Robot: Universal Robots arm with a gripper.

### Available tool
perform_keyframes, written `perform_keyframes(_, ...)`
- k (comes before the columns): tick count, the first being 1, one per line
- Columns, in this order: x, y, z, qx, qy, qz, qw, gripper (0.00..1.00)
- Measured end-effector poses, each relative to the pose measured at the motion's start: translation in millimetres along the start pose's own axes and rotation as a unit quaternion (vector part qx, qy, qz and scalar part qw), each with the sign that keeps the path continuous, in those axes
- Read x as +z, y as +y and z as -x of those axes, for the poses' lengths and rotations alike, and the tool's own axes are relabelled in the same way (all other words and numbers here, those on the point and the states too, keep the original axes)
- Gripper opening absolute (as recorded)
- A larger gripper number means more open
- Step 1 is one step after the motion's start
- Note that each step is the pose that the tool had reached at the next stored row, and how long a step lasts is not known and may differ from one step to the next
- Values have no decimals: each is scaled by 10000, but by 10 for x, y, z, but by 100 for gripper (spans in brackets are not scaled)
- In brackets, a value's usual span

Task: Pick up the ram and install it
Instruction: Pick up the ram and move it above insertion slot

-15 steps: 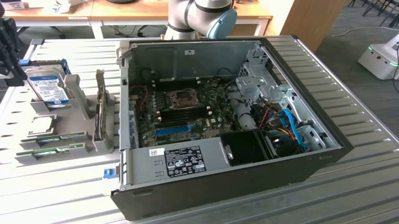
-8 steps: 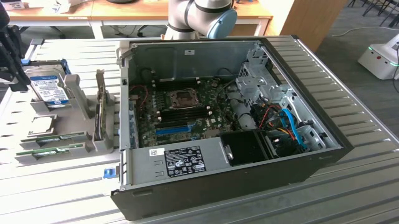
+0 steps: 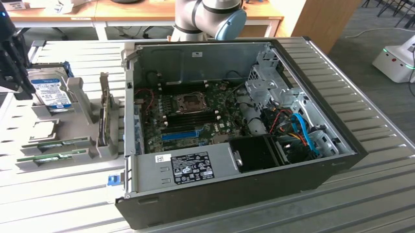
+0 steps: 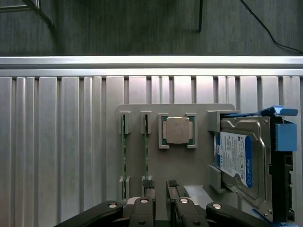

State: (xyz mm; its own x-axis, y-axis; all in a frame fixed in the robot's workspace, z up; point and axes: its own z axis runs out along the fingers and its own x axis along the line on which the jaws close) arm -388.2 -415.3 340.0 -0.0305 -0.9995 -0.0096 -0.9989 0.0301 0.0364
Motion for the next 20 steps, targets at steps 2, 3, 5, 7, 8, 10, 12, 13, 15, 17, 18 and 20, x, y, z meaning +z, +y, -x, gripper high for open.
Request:
perform_keyframes(2, 33, -1, 0, 0, 0, 0, 10000, 24)
perform_keyframes(3, 48, -2, 0, 0, 0, 0, 10000, 24)
perform_keyframes(5, 77, -3, -1, 0, -1, 0, 10000, 24)
perform_keyframes(7, 105, -4, -1, 0, 0, 0, 10000, 24)
perform_keyframes(8, 118, -5, -1, 0, 0, 0, 10000, 24)
perform_keyframes(10, 143, -5, -1, 0, 0, 0, 10000, 24)
perform_keyframes(12, 169, -6, -2, 0, 0, 1, 10000, 24)
perform_keyframes(13, 182, -7, -2, 0, 0, 0, 10000, 24)
perform_keyframes(15, 209, -8, -2, 0, 0, 0, 10000, 24)
perform_keyframes(17, 237, -9, -2, 0, 0, 0, 10000, 24)
perform_keyframes(18, 251, -9, -3, 0, 0, 0, 10000, 24)
perform_keyframes(20, 278, -10, -3, 0, 0, 0, 10000, 24)
